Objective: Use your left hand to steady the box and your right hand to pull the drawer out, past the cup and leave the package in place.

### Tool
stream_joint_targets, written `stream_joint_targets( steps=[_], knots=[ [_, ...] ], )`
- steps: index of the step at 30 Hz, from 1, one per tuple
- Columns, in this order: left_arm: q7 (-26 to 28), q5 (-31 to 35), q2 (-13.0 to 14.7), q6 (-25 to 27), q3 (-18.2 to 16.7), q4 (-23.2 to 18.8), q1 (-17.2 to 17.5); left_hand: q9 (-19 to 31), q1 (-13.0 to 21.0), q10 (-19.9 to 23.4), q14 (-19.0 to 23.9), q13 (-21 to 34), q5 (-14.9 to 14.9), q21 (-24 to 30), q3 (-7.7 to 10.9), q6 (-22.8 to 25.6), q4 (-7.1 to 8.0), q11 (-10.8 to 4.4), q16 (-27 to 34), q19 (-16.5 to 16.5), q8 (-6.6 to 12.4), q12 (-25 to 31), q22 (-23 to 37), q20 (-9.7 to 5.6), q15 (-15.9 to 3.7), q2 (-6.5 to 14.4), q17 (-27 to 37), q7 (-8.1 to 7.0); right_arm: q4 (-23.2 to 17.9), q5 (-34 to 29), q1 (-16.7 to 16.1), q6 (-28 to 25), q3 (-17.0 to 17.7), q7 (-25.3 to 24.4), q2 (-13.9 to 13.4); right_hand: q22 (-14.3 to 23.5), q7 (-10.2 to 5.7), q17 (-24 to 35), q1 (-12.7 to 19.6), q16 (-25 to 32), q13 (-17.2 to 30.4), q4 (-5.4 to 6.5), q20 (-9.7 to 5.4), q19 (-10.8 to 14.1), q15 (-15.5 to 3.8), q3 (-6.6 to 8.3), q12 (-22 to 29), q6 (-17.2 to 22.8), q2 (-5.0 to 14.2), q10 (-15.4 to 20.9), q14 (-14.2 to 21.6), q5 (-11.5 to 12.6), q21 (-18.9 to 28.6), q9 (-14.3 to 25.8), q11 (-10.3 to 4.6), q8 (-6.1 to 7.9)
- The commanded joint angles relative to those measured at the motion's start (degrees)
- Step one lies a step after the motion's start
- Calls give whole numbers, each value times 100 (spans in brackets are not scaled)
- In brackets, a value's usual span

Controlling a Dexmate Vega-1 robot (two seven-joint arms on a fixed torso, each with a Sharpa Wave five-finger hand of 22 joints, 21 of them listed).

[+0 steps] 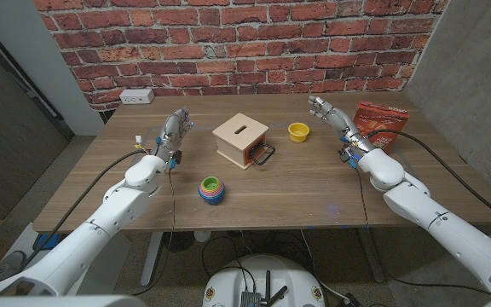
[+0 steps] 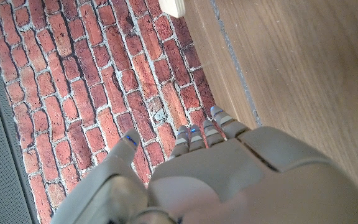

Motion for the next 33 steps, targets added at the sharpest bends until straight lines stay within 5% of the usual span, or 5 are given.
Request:
stream_joint_targets(
  steps=[1, 24, 33],
  knots=[
    [-11, -120, -145, 8, 34, 151, -99, 21, 40, 6, 2, 28, -16, 16, 17, 29, -49, 7, 22, 44, 18, 26, 12, -394, -9, 169, 8, 3, 97, -645, 36, 415, -54, -114, -113, 18, -13, -22, 69, 17, 17, -62, -88, 23, -212, 21, 17, 25, 15, 26, 25, 34, 32, 12, -38, 18],
    [152, -31, -278, 74, 152, 199, -240, 23, 28, 105, 80, 29, -23, 31, 37, 63, -98, -8, 38, 103, 16, 39, 14, -395, -7, 182, 14, 11, -96, -2794, 64, 573, -146, -695, -726, 20, -122, -156, 338, 30, 16, -369, -208, -275, -298, 124, -27, -272, 64, -69, 47, -35, -31, 14, -183, -65],
    [174, -28, -277, 64, 136, 191, -240, 24, 19, 148, 112, 30, -24, 36, 49, 75, -112, -5, 41, 131, 15, 42, 14, -387, -11, 196, 16, 12, -283, -3486, 243, 445, -296, -650, -997, 22, -129, -248, 476, 40, 16, -557, -19, -455, -291, 155, -24, -322, -9, -68, 143, -100, -39, 18, -210, -47]
  ],
)
